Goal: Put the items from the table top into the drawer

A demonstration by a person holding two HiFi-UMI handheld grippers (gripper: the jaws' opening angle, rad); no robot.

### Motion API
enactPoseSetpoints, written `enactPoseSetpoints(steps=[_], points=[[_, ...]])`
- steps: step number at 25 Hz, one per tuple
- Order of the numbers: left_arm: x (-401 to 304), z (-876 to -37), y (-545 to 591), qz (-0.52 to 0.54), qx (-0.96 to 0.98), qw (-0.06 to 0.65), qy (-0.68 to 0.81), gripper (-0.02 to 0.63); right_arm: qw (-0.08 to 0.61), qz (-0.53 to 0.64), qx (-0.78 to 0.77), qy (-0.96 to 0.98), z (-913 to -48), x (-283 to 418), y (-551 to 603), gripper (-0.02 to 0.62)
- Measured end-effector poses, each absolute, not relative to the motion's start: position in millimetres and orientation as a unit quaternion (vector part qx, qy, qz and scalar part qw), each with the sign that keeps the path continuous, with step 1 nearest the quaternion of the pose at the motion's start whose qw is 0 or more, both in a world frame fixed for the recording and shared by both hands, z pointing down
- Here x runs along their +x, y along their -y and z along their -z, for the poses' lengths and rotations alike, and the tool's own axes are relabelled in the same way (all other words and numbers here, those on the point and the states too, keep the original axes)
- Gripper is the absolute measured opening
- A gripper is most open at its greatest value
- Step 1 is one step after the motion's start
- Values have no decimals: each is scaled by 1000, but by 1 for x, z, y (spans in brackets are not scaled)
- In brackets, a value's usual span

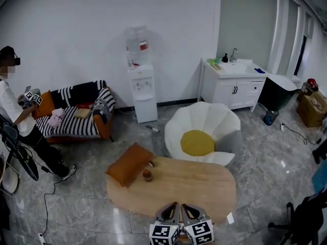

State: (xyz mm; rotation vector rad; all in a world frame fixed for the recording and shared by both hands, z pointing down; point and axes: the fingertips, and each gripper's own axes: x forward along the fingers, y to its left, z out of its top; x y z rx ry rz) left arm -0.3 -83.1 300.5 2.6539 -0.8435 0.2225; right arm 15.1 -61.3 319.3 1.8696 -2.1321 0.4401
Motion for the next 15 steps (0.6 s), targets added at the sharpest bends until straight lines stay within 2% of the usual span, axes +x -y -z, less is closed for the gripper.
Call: enactPoseSetpoints(steps=[15], points=[[-9,-305,79,-81,932,177,306,12,138,-139,645,739,-309,8,65,3]])
